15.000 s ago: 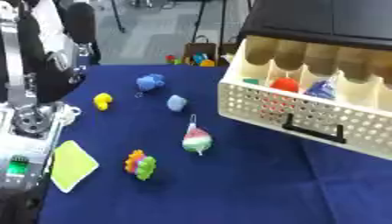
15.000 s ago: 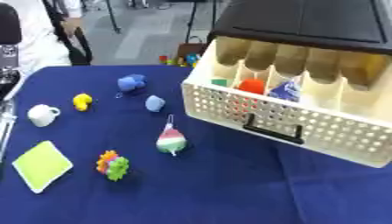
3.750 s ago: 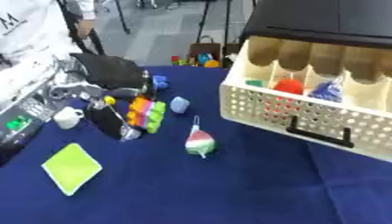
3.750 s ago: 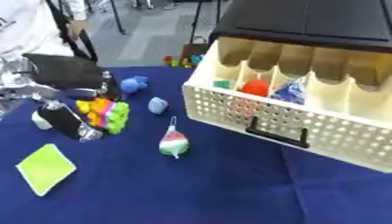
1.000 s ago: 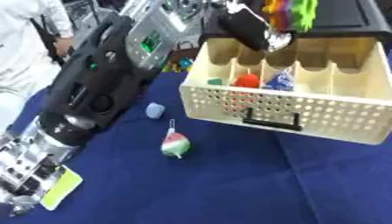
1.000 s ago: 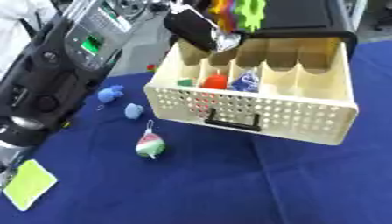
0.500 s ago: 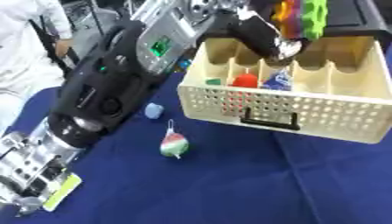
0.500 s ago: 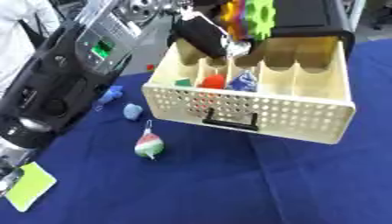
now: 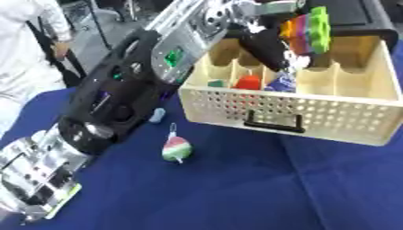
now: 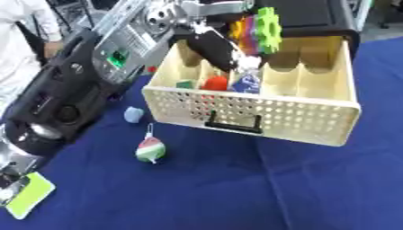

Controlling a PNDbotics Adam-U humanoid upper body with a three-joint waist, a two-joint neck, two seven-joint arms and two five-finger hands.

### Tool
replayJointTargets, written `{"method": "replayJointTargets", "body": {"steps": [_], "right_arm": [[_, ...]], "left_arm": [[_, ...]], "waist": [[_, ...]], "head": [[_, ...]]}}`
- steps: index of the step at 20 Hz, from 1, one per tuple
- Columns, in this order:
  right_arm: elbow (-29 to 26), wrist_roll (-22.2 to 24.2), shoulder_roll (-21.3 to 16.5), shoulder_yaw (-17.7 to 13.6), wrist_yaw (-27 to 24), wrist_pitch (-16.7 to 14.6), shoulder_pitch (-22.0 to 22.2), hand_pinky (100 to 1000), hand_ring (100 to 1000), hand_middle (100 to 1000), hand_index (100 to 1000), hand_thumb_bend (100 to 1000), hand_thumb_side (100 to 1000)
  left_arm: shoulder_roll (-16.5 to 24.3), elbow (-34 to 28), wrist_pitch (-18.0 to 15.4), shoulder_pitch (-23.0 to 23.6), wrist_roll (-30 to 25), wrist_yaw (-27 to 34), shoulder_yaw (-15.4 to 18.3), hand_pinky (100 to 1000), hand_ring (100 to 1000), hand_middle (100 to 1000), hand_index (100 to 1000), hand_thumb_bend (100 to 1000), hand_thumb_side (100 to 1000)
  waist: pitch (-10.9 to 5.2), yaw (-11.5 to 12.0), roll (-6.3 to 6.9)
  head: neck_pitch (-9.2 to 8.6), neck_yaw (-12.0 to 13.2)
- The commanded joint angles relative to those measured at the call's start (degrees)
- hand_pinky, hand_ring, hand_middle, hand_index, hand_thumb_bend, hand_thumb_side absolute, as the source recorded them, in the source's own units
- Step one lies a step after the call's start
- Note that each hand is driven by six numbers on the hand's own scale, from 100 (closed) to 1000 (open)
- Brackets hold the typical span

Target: Pick up objects from table and place into drawer.

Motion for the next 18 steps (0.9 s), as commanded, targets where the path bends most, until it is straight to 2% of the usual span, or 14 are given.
{"method": "replayJointTargets", "body": {"steps": [1,6,11,18], "right_arm": [[-0.4,-0.6,-0.5,-0.2,-0.4,-0.5,-1.1,644,613,679,711,100,819],[-0.4,-0.7,-0.4,-0.2,-0.3,-0.4,-1.2,643,612,678,709,100,820],[-0.4,-0.8,-0.3,-0.3,-0.2,-0.4,-1.4,642,610,677,706,100,821],[-0.4,-0.8,0.3,-0.2,0.0,0.2,-1.4,645,608,680,705,100,821]], "left_arm": [[0.2,1.7,-0.3,-0.8,0.6,-1.0,0.6,324,533,447,599,100,491],[-0.7,4.5,-1.1,-0.8,2.1,-1.7,1.2,345,550,465,617,100,514],[-1.3,5.9,-2.1,-0.8,2.7,-1.7,1.5,390,600,534,705,100,592],[-1.7,6.6,-2.9,-0.8,4.0,-1.4,2.2,411,622,559,736,100,625]], "waist": [[-0.67,-0.2,-0.42],[-0.35,-0.5,-0.21],[-0.06,-0.8,0.02],[-0.07,-0.9,0.33]], "head": [[-0.86,0.3],[-1.23,0.4],[-1.48,0.6],[-1.58,0.5]]}}
